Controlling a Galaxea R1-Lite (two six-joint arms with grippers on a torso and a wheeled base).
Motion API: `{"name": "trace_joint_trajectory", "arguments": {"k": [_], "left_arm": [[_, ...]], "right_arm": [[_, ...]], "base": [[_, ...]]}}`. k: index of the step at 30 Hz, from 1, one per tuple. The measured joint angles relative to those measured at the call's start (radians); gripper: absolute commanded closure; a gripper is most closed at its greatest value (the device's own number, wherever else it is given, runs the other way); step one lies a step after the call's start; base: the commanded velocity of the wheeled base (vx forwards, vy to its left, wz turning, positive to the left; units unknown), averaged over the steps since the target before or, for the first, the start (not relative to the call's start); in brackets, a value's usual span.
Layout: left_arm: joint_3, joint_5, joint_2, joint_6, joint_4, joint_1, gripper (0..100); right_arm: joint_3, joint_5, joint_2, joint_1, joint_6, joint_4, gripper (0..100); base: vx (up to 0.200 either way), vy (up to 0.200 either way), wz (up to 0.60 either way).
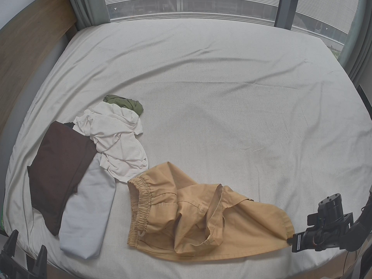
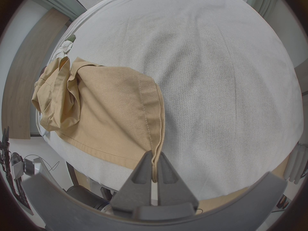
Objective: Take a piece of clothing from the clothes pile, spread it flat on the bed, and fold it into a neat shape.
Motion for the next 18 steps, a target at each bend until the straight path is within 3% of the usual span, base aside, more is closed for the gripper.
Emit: {"name": "trace_joint_trajectory", "arguments": {"k": [4,5,18], "left_arm": [[0.000,0.000,0.000,0.000,0.000,0.000,0],[0.000,0.000,0.000,0.000,0.000,0.000,0],[0.000,-0.001,0.000,0.005,0.000,0.001,0]], "right_arm": [[0.001,0.002,0.000,0.002,0.000,0.000,100],[0.001,0.003,0.000,0.002,0.000,0.000,0],[0.012,0.010,-0.059,0.025,0.003,-0.161,0]], "base": [[0.000,0.000,0.00],[0.000,0.000,0.00],[0.000,0.000,0.00]]}}
